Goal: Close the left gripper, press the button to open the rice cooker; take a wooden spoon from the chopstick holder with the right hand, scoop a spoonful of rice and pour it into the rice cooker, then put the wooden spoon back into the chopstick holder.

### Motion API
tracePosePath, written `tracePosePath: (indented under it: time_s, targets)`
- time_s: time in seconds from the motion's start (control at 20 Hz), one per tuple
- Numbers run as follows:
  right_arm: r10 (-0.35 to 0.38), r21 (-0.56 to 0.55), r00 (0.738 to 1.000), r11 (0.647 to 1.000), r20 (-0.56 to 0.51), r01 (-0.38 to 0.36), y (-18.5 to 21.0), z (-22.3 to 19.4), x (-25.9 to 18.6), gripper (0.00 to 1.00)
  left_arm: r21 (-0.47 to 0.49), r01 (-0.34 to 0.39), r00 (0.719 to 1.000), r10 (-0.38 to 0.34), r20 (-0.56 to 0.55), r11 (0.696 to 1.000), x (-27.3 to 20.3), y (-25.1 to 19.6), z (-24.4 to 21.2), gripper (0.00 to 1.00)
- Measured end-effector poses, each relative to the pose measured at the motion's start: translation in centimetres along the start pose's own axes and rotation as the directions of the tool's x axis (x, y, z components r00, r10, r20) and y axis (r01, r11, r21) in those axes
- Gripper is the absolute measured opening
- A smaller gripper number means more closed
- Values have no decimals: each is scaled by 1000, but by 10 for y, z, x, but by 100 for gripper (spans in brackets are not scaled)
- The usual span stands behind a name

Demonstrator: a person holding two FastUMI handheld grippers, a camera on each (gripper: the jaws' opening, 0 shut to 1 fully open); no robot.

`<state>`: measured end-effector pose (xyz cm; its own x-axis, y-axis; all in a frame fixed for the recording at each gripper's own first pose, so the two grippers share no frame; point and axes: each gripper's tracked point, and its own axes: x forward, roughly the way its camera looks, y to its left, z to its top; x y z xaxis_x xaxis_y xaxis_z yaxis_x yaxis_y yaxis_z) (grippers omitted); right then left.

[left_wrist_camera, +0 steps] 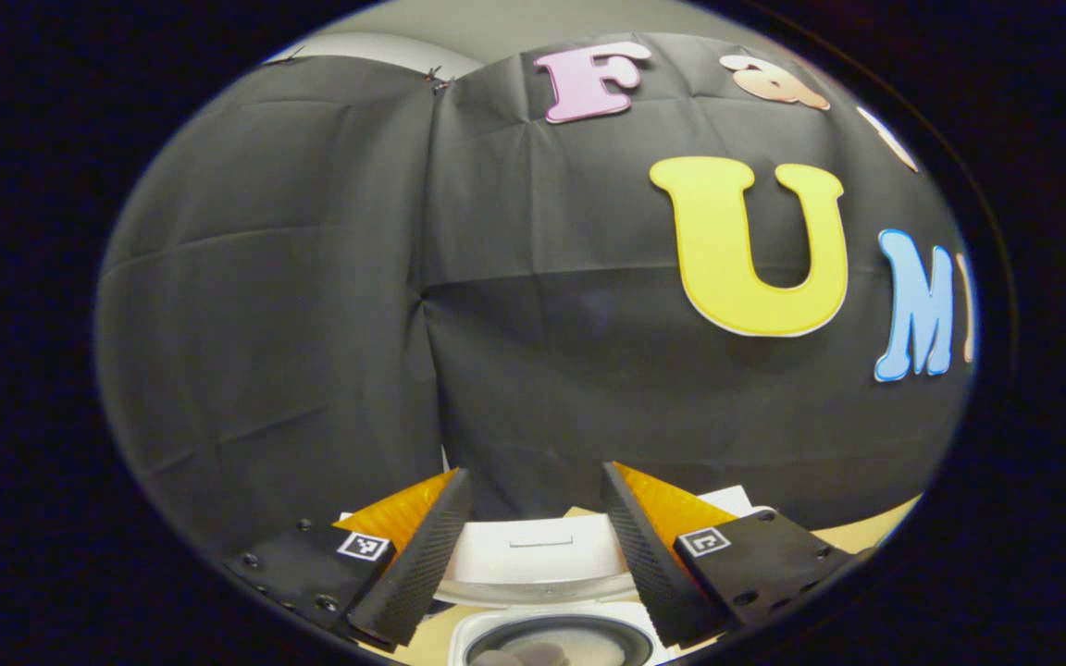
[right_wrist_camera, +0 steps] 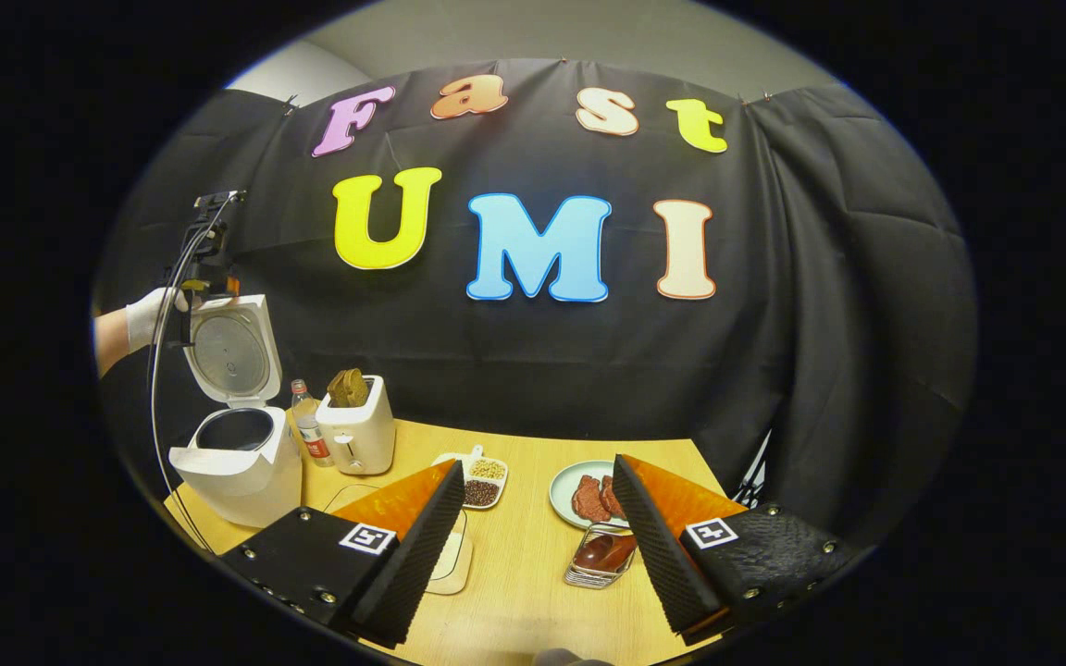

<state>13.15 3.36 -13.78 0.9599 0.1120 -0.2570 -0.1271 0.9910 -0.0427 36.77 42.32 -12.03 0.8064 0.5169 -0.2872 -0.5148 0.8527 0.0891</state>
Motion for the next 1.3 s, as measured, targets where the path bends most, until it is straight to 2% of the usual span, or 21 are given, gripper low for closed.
tracePosePath:
  time_s: [0.25,0.45,0.5,0.55,0.6,0.65,0.7,0.75,0.85,0.9,0.95,1.05,1.3]
  targets:
    - [17,16,1000,1000,5,-17,4,2,-1,98,-32,28,997,-30,-77,999,-8,-4,-7,97]
    - [36,16,999,999,19,-36,9,7,-3,98,-50,43,989,-50,-136,998,-40,-8,-22,97]
    - [38,17,999,999,16,-38,9,6,-4,93,-51,46,988,-52,-145,998,-45,-8,-25,99]
    - [36,18,999,999,19,-36,7,5,-6,98,-52,46,987,-53,-153,998,-51,-9,-29,97]
    - [32,20,999,999,27,-33,6,8,-8,93,-53,45,985,-53,-167,998,-58,-11,-34,99]
    - [31,18,999,999,36,-32,5,9,-11,98,-53,41,983,-50,-177,998,-65,-12,-39,99]
    - [27,13,999,1000,43,-28,3,11,-15,93,-51,38,980,-48,-193,998,-73,-13,-46,96]
    - [29,8,998,1000,49,-30,4,11,-18,93,-52,37,977,-47,-206,998,-81,-14,-52,99]
    - [36,5,998,999,59,-36,5,13,-25,93,-50,43,971,-53,-233,998,-95,-16,-67,96]
    - [39,5,997,999,63,-39,6,13,-27,93,-59,50,964,-64,-259,997,-103,-17,-81,96]
    - [43,6,997,999,62,-43,6,13,-30,98,-64,50,954,-67,-293,997,-114,-18,-93,96]
    - [54,4,996,999,65,-54,10,13,-34,98,-70,77,940,-96,-326,995,-129,-23,-115,100]
    - [58,0,993,998,100,-59,14,24,-45,98,-87,105,871,-134,-473,991,-162,-28,-194,99]
